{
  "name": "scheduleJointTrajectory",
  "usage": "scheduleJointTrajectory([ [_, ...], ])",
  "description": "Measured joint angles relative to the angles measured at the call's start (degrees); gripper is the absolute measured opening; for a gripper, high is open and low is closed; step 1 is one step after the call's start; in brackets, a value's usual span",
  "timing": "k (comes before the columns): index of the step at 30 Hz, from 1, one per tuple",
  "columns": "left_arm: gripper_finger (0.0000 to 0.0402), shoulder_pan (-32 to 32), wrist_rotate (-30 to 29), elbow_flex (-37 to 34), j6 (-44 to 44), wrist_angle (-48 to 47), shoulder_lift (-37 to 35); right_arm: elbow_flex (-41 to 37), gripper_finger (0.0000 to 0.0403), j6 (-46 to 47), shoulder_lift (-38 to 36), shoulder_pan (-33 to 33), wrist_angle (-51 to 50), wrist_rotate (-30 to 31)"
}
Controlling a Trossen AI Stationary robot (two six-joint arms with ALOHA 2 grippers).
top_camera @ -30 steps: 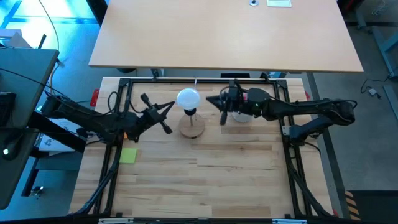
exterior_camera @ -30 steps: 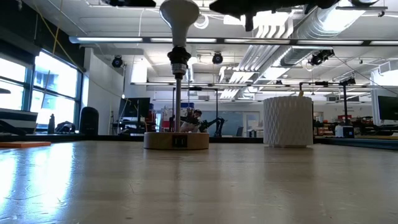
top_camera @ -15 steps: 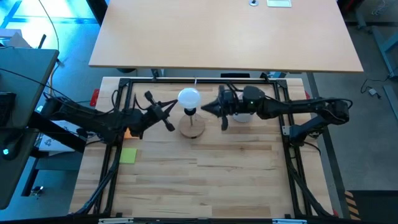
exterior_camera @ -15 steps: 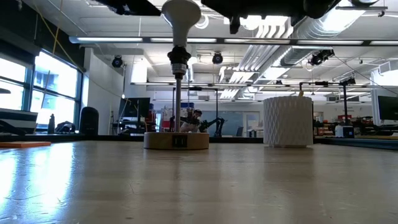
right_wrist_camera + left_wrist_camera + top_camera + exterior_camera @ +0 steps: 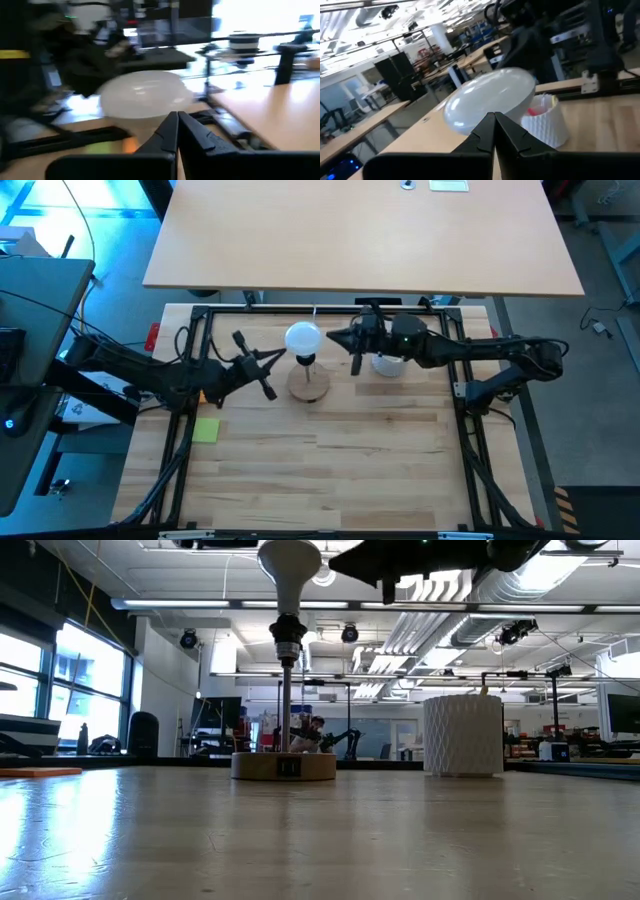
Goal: Screw lightbulb
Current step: Insert the light bulb into the brown lamp
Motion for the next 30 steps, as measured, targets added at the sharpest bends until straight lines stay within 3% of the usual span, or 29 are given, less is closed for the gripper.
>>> scheduleJointTrajectory([
  [6,0.0,4.4,0.2,0.0,-0.7,-0.5,1.9,0.0,0.0,0.3,0.4,1.0,-0.2,-9.3],
  [9,0.0,5.7,-3.1,0.0,-0.1,-1.9,2.0,0.0,0.0,-1.7,0.2,2.1,-1.3,-14.9],
  [11,0.0,5.8,-6.2,0.0,1.1,-2.5,1.6,0.0,0.0,-2.9,-0.4,2.7,-2.5,-13.6],
  [15,0.0,2.9,-7.1,0.0,2.2,-1.7,-0.3,0.0,0.0,-1.8,-1.5,2.3,-4.5,2.3],
  [17,0.0,1.7,-5.7,0.0,2.3,-0.2,-0.7,0.0,0.0,-1.7,-1.1,1.4,-3.7,5.8],
  [22,0.0,1.7,2.4,0.0,2.2,3.0,0.0,1.3,0.0,-1.3,1.4,-0.3,-1.6,-0.8],
  [30,0.0,6.8,0.0,0.1,2.6,0.1,1.0,3.1,0.0,-5.9,2.1,3.9,-4.7,-8.3],
])
